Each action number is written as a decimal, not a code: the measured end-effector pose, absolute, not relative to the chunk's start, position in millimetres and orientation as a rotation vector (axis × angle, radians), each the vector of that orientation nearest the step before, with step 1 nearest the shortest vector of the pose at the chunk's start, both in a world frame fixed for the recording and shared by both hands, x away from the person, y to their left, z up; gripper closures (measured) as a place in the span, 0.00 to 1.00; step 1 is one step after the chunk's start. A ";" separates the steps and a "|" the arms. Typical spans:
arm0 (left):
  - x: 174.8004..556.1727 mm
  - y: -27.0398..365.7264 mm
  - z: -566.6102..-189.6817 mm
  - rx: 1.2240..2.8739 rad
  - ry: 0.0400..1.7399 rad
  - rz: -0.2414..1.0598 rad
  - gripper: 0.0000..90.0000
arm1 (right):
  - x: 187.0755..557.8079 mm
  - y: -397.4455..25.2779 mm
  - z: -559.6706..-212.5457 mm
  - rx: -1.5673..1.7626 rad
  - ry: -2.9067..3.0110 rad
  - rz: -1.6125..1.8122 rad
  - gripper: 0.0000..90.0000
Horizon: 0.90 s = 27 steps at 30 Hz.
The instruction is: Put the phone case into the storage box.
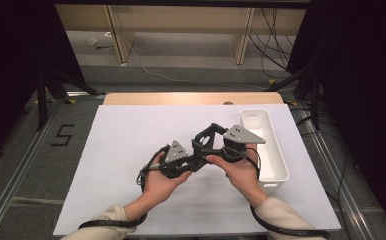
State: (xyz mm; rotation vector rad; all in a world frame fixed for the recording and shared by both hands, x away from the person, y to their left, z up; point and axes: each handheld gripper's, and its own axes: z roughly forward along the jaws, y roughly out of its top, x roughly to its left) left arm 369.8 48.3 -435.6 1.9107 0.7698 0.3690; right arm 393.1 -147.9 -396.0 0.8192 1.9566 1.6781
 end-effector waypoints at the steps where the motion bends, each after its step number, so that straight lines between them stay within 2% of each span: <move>1: 369.9 48.5 -435.5 1.909 0.769 0.370 0.88 | 393.0 -147.7 -395.8 0.811 1.958 1.678 0.16; 14: 369.8 48.5 -434.2 1.903 0.747 0.368 0.87 | 392.3 -147.2 -392.8 0.813 1.953 1.668 0.16; 19: 369.1 48.2 -432.3 1.901 0.716 0.369 0.81 | 392.9 -149.0 -389.4 0.804 1.943 1.676 0.17; 23: 368.8 49.1 -432.6 1.899 0.705 0.355 0.70 | 393.2 -150.7 -387.6 0.809 1.934 1.678 0.17; 25: 367.7 50.2 -431.6 1.900 0.677 0.352 0.60 | 393.6 -151.7 -386.8 0.808 1.930 1.683 0.17; 27: 366.3 51.5 -429.9 1.909 0.650 0.350 0.45 | 393.8 -152.6 -386.0 0.810 1.928 1.687 0.17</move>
